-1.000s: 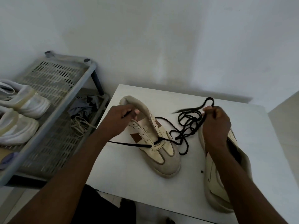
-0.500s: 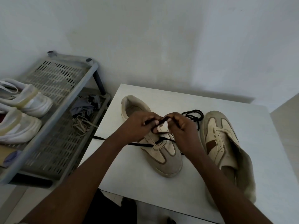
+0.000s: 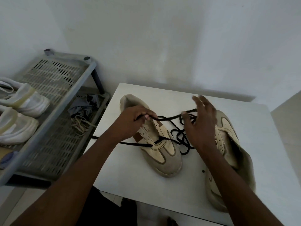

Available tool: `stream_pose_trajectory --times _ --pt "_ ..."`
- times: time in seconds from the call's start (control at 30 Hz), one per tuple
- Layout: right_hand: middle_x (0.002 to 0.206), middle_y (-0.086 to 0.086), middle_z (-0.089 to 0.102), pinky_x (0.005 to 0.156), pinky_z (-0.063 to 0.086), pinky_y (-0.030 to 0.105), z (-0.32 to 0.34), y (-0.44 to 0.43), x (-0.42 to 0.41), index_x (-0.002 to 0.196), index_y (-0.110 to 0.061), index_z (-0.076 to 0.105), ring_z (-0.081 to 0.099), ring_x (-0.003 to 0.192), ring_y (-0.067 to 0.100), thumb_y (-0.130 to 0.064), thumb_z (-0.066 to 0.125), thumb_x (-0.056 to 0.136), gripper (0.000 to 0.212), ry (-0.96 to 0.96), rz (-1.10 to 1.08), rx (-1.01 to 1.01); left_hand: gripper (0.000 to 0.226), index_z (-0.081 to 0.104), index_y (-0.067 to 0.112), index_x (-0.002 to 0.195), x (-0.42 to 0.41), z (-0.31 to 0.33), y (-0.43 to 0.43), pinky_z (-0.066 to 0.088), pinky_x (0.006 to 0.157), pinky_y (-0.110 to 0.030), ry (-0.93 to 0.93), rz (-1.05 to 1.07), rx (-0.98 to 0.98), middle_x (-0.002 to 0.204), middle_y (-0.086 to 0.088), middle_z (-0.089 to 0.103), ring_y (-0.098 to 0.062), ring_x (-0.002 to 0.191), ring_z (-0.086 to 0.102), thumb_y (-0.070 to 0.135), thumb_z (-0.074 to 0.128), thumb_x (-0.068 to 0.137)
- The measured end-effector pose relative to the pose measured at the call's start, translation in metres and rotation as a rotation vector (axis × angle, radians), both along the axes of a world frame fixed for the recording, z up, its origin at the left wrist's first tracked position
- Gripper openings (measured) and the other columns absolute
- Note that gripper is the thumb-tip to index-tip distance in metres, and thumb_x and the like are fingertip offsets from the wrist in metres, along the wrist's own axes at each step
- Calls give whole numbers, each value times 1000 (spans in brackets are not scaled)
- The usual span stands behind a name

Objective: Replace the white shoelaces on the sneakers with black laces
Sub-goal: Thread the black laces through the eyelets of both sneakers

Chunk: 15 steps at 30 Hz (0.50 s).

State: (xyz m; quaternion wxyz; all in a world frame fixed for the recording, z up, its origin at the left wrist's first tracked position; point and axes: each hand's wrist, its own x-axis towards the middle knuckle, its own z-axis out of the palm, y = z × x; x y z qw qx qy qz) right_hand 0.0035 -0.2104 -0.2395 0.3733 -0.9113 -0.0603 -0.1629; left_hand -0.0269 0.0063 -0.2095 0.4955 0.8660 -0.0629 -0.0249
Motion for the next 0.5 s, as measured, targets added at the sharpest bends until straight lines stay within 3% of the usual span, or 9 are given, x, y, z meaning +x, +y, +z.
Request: stream_pose_trajectory --times 0.07,0.13,0.23,0.33,0.43,0.5 --pt "133 1 57 109 32 43 4 11 -4 133 -20 53 48 126 18 -38 64 86 52 -60 317 -112 23 71 12 105 -2 1 -9 46 62 -13 -46 -60 84 74 13 64 -2 59 58 2 54 94" --pt "110 -3 69 105 41 40 3 22 -13 126 -18 61 63 101 11 -26 69 86 41 36 514 -92 17 70 15 97 -3 1 -16 49 61 -16 -47 -82 120 72 8 67 -3 59 62 4 60 91" --pt "82 -7 70 69 51 15 -5 27 -19 116 -14 70 66 68 4 -3 71 83 35 153 552 177 14 56 20 87 -5 2 -15 54 55 -29 75 -46 76 67 3 69 -17 54 66 9 65 89" --pt "73 -13 67 58 44 11 -12 25 -19 102 -18 76 60 62 0 -4 73 81 25 81 526 220 19 52 20 88 -3 3 -9 55 54 -36 137 -12 58 67 -4 71 -23 56 67 19 71 84" --pt "73 -20 65 62 44 13 -11 23 -15 95 -28 77 62 70 -2 -19 73 84 15 165 403 209 28 62 29 92 -1 -2 5 53 77 -42 35 -33 245 83 7 70 -17 83 64 43 77 72" --pt "76 -18 66 62 44 14 -13 23 -18 93 -30 78 61 73 -2 -27 72 85 11 220 385 108 36 66 36 101 0 -7 15 34 100 -40 -54 -109 534 104 22 62 -9 109 48 46 75 68"
